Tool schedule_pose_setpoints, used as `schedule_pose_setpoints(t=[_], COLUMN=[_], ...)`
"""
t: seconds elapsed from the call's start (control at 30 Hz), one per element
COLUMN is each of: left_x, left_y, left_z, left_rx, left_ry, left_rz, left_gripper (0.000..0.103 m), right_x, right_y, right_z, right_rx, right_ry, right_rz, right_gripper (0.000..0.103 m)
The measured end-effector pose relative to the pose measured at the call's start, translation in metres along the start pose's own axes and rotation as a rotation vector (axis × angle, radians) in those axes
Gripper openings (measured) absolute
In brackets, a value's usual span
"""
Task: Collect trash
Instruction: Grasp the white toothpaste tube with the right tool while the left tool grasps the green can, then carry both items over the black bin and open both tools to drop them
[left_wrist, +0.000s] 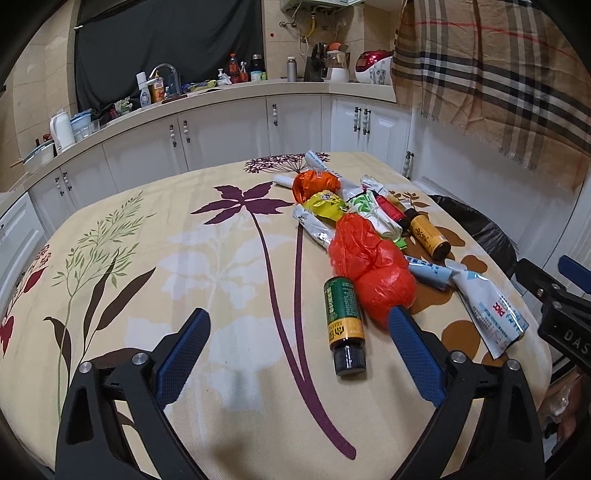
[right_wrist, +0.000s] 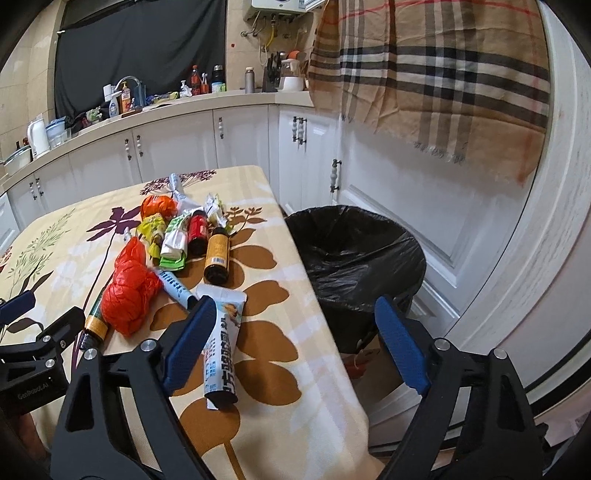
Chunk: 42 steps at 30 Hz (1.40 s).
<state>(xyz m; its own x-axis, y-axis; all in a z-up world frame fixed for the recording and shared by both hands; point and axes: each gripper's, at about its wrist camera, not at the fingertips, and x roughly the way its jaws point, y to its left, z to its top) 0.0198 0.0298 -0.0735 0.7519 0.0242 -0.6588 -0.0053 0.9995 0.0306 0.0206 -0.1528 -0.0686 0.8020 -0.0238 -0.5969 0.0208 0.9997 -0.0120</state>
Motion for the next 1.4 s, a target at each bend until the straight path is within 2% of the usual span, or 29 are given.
schedule_pose_setpoints(t=[0.07,0.2,0.27,0.43,0.67,0.8,0.9,1.0,1.4], left_x=[0.001,0.005,0.005,0.009,0.017,0.019,0.018,0.018,0.005], left_y=[-0.001,-0.003,-0.004,-0.009,-0.010,-0.007,-0.006,-0.006,0.007], left_z=[0.000,-0.002,-0.003,-0.004,-0.007,-0.010,-0.012,-0.013,-0.011], left_rx=[0.010,0.007,0.011,0.020,0.006,-0.014,-0.014,-0.010,-0.035], left_ry=[0.012,0.036,0.039,0.058,0.078,0.098,0.089,0.083,0.032], left_rz=[-0.012,-0.031,-0.041,-0.070,-0.094,-0.124,-0.122,-0.119,-0.085], left_gripper=[0.068,0.067,0.063,0.055,0.040,0.025,0.025,0.025,0.025], right_x=[0.001,0.003,0.004,0.006,0.010,0.014,0.017,0.021,0.017], right_y=[0.002,0.008,0.010,0.015,0.023,0.027,0.029,0.030,0.033], right_z=[-0.001,-0.003,-0.004,-0.006,-0.010,-0.013,-0.015,-0.018,-0.019], right_rx=[-0.005,-0.019,-0.026,-0.029,-0.042,-0.056,-0.061,-0.063,-0.076], right_ry=[0.005,0.021,0.028,0.043,0.056,0.065,0.082,0.101,0.073], right_rz=[0.011,0.040,0.056,0.086,0.130,0.147,0.159,0.173,0.175], right_gripper=[0.076,0.071,0.064,0.059,0.046,0.041,0.034,0.022,0.016])
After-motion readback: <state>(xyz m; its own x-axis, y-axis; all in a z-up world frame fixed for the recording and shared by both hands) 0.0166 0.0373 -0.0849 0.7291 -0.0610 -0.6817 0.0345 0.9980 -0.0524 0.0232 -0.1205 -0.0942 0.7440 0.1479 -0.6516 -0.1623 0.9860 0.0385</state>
